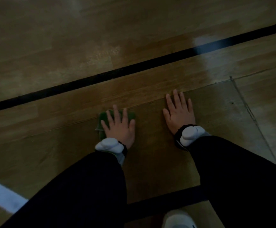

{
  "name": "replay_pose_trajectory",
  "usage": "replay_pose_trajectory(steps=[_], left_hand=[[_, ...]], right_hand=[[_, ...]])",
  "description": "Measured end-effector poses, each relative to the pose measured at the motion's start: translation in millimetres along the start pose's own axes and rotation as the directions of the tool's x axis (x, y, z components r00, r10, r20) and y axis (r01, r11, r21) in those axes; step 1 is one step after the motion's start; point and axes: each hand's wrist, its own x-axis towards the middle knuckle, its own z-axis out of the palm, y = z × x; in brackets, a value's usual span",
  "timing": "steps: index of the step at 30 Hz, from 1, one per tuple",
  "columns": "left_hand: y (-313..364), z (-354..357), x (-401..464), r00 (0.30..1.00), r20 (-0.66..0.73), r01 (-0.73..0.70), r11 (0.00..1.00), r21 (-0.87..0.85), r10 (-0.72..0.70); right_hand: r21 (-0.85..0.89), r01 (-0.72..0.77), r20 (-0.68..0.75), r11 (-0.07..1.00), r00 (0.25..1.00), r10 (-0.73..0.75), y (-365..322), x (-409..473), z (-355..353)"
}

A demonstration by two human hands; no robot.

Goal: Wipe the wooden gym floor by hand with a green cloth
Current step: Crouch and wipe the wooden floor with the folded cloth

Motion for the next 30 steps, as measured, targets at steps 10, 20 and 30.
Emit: replay_pose_trajectory(steps=[10,20,30], left_hand=[[41.9,28.2,-28.7,0.928,0.097,-0.372,0.918,0.138,0.361],[-78.8,-11.9,-5.3,0.990,-0.032,0.136,0.989,-0.059,-0.138],[-43.3,-1.8,-28.4,0.997,0.064,-0.041,0.999,0.000,0.041]], right_hand=[[0.019,0.013,-0.001,1.000,1.000,-0.013,0.5,-0.4,-6.1],[-0.042,-0.010,-0.003,0.999,1.000,0.010,-6.3,6.0,-25.6],[-0.016,-0.056,0.016,0.998,0.998,0.056,-16.4,4.6,-26.9]])
